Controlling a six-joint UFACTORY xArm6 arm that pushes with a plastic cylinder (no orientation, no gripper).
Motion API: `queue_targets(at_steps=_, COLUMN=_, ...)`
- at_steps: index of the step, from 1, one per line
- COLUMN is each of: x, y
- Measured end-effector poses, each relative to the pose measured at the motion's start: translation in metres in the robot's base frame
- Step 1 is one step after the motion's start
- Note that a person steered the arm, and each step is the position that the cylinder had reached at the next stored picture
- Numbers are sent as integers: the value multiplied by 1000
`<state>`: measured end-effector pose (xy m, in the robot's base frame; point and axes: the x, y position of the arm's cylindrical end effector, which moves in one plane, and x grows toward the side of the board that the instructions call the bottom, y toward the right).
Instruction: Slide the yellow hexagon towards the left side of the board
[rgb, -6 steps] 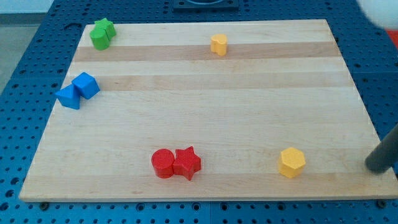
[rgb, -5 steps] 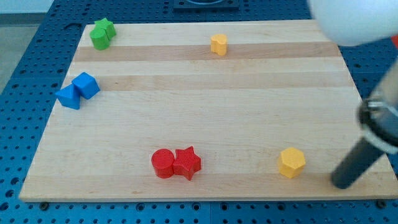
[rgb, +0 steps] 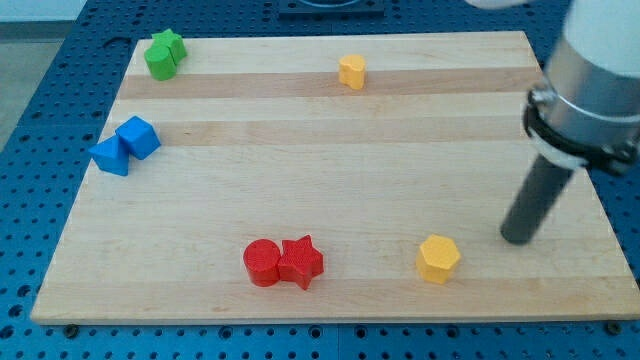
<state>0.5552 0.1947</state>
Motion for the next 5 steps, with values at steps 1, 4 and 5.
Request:
queue_targets(at_steps=1, x=58, y=-6)
queue_targets(at_steps=4, x=-14, y=-108)
queue_targets(at_steps=5, x=-1, y=-98)
